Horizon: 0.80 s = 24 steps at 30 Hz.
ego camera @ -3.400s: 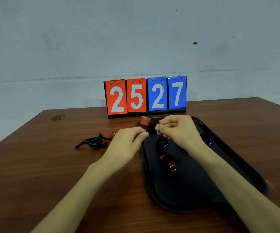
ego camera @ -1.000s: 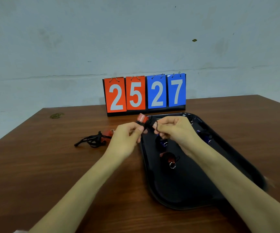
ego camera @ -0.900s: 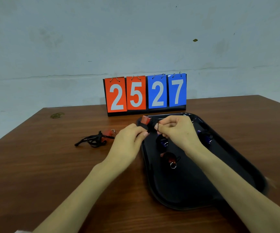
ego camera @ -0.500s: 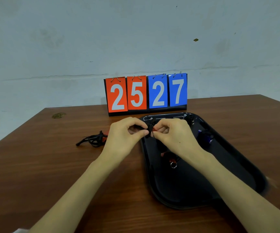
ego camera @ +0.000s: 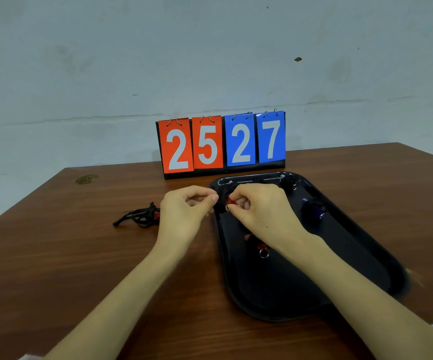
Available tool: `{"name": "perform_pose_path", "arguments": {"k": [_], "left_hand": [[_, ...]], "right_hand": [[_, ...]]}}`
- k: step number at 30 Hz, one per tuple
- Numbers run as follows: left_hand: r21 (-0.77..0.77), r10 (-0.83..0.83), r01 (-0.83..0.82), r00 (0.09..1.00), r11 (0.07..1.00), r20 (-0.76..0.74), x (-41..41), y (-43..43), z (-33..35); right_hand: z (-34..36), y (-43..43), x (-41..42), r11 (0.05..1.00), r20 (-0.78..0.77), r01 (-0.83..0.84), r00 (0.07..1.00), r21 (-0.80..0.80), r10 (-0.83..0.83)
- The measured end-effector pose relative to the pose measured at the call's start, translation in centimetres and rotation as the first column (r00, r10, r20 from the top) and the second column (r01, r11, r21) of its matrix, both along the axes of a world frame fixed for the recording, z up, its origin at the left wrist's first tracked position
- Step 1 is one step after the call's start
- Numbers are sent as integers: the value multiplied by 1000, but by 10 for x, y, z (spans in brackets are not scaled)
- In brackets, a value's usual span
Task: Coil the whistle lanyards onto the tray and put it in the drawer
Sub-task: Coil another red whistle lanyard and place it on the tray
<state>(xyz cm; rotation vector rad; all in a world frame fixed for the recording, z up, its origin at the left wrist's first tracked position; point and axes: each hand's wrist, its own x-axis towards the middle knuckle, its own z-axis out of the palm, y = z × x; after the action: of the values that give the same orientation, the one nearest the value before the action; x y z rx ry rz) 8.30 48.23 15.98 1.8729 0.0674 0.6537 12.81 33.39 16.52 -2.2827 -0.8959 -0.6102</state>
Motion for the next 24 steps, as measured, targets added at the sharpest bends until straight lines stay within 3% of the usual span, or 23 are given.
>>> {"name": "perform_pose_path", "arguments": {"k": [4, 9, 14, 19, 24], "left_hand": [[18, 3, -1, 996, 1000, -89, 2, 2, 0], [-212, -120, 86, 981, 974, -154, 0, 7, 4], [122, 25, -20, 999, 992, -38, 1, 0, -3], [270, 93, -80, 995, 960, -36, -1, -2, -2], [-114, 12, -25, 994, 993, -109, -1, 2, 6]], "right_hand": [[-2, 1, 0, 1000, 30, -8, 1000, -6, 8], [-4, 2, -1, 1000, 36, -9, 999, 1, 9], [-3, 2, 1, 998, 45, -16, 999, -55, 19], [-5, 3, 0, 990, 68, -32, 997, -135, 41], [-6, 3, 1, 1000, 83, 11, 997, 20, -12]]}}
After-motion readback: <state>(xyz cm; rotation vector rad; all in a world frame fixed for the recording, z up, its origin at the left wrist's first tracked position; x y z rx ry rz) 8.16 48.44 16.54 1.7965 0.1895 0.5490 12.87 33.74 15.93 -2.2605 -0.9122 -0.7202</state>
